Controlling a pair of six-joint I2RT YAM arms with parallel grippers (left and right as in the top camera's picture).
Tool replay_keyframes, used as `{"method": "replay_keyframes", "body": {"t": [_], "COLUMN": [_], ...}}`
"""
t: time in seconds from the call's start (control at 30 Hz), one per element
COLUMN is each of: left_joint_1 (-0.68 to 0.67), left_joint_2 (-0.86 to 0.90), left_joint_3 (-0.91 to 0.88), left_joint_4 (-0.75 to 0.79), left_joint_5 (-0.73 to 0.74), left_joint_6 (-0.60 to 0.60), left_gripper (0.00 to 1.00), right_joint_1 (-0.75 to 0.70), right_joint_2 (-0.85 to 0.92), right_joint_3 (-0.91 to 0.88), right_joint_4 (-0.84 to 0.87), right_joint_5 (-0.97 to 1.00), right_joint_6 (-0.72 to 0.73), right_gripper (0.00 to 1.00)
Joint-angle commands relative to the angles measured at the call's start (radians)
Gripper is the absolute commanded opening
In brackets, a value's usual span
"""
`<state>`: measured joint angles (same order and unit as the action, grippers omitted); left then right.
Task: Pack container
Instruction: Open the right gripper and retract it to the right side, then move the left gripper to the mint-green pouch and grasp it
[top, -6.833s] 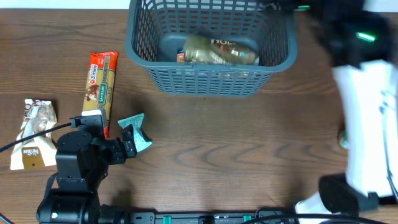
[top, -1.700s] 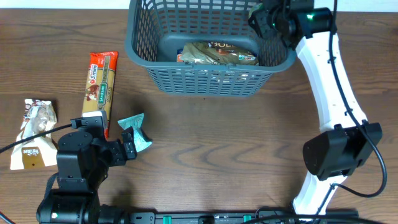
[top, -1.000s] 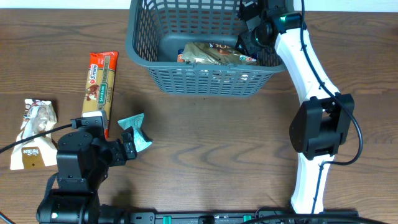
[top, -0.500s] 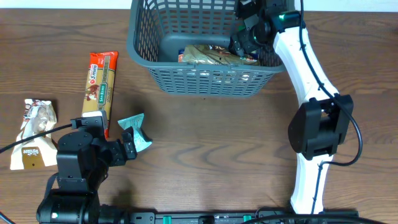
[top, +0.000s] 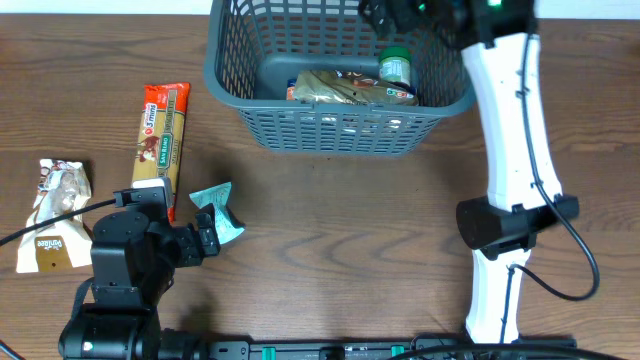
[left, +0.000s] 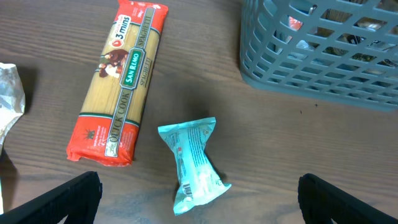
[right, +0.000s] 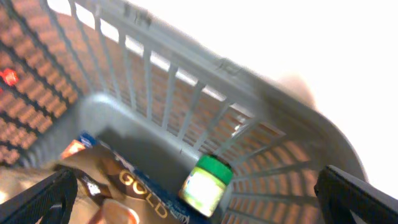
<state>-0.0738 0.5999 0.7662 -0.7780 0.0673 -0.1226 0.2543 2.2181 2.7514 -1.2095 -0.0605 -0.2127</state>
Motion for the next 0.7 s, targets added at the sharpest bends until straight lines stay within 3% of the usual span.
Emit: {"method": "replay_keyframes", "body": {"t": [0.0, 0.13, 0.2, 0.33, 0.47, 0.67], "left_joint_1": [-0.003, -0.003, -0.003, 0.008, 0.038, 0.035], "left_joint_2": [0.004, 0.04, 0.1, 0.344, 0.656, 0.898], "left_joint_3": [0.019, 0.101, 0.211, 0.55, 0.861, 0.871], "left_joint_4": [0.005, -0.016, -0.055, -0.275, -0.551, -0.595], "left_joint_5": [-0.012, -0.012, -0.019, -0.128, -0.14, -0.139], "left_joint_6": [0.016, -0.023, -0.026, -0.136, -0.292, -0.355], "left_gripper": [0.98, 0.99, 0.98, 0.98, 0.98, 0.98], "right_joint_1": [-0.083, -0.247, -0.322, -0.428, -0.489, -0.497], "right_joint_2": [-0.02, -0.033, -0.036, -0.027, -0.023, -0.023], "right_joint_3": [0.131, 0.211, 0.213, 0.202, 0.15, 0.055], "right_joint_4": [-0.049, -0.178, -0.246, -0.373, -0.442, -0.419], "right_joint_5": [0.084, 0.089, 0.077, 0.076, 0.079, 0.082], "right_joint_6": [0.229, 0.525, 0.584, 0.593, 0.582, 0.539], "right_gripper": [0.99, 0.99, 0.99, 0.99, 0.99, 0.99]}}
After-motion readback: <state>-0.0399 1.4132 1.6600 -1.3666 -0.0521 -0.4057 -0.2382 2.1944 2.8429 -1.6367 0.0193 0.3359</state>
